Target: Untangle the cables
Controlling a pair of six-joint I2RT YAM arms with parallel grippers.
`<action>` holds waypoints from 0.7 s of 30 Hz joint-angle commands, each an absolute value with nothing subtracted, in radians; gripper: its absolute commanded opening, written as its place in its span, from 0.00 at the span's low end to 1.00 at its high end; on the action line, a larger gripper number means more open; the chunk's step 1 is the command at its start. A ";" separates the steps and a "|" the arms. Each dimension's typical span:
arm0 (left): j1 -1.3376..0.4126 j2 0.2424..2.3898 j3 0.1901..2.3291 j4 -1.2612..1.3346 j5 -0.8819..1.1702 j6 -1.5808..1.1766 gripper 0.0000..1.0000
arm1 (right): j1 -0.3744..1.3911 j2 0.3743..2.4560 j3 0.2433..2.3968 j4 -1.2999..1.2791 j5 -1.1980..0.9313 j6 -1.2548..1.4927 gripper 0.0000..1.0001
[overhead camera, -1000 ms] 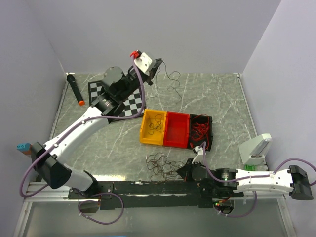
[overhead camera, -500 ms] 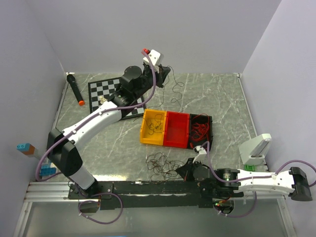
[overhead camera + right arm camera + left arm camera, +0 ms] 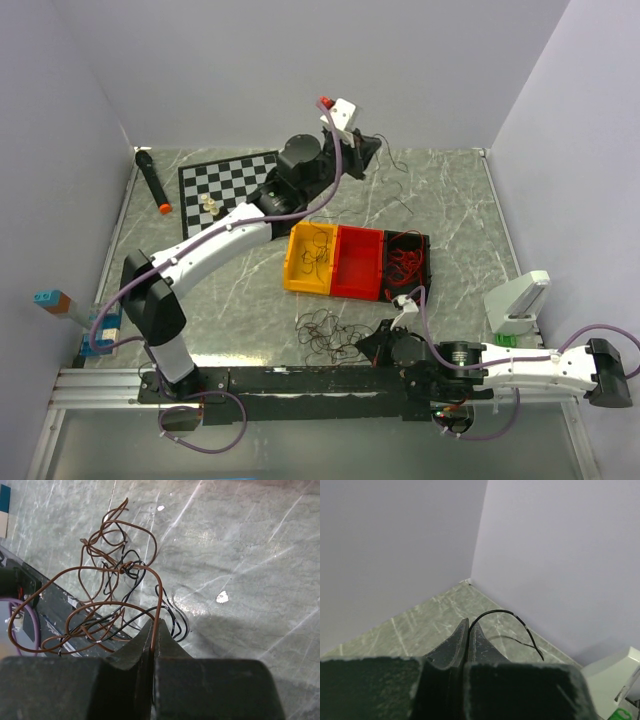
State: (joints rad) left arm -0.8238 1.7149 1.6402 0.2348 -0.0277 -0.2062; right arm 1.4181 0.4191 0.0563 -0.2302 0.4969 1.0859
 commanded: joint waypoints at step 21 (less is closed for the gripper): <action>-0.749 1.425 1.215 0.189 -0.115 -0.307 0.01 | 1.430 0.399 0.225 -0.374 0.578 1.016 0.64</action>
